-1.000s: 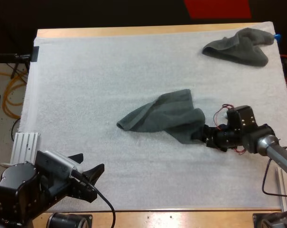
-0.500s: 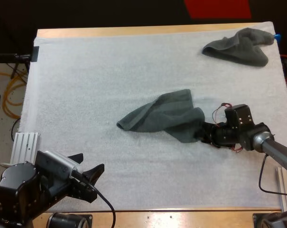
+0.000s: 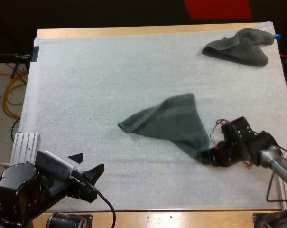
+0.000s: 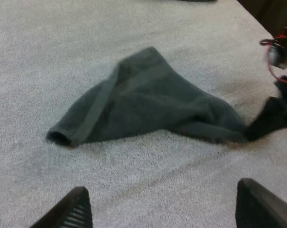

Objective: Pick towel from pile fold and stack

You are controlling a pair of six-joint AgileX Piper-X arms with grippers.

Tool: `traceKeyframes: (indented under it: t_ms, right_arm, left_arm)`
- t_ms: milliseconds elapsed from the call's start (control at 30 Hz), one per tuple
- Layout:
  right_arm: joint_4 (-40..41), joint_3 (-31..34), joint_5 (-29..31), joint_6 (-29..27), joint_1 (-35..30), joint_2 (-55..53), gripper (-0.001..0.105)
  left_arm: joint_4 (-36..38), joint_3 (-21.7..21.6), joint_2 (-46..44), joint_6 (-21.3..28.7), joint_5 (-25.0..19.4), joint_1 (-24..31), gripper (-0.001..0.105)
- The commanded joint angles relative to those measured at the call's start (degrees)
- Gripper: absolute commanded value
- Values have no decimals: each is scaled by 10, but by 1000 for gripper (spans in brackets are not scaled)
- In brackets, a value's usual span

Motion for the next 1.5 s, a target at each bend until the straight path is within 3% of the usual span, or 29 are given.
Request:
traceKeyframes:
  t_ms: [0,233,633,700,800,867,933,1033,1167,1467]
  right_arm:
    - [40,1,8,-11,11,-25,0]
    - [175,1,10,-7,71,-131,0]
    - [187,1,43,21,75,-158,1]
    - [202,1,34,21,75,-159,8]
    - [225,1,21,17,75,-166,38]
    - [236,1,18,14,75,-179,66]
    - [238,1,17,7,75,-194,79]
    - [229,1,34,4,75,-221,81]
    - [151,1,115,-12,75,-233,81]
    - [-26,0,120,-24,47,-109,79]
  left_arm:
    - [-3,-4,-2,2,-1,-2,61]
    - [-3,-4,-2,2,-1,-2,61]
    - [-19,-4,-2,2,-1,-2,61]
    - [-19,-4,-2,2,-1,-2,61]
    - [-20,-4,-2,2,-1,-2,61]
    - [-20,-4,-2,2,-1,-2,61]
    - [-20,-4,-2,2,-1,-2,61]
    - [-20,-4,-2,2,-1,-2,61]
    - [-20,-4,-2,2,-1,-2,61]
    - [-16,-4,-2,2,8,-2,61]
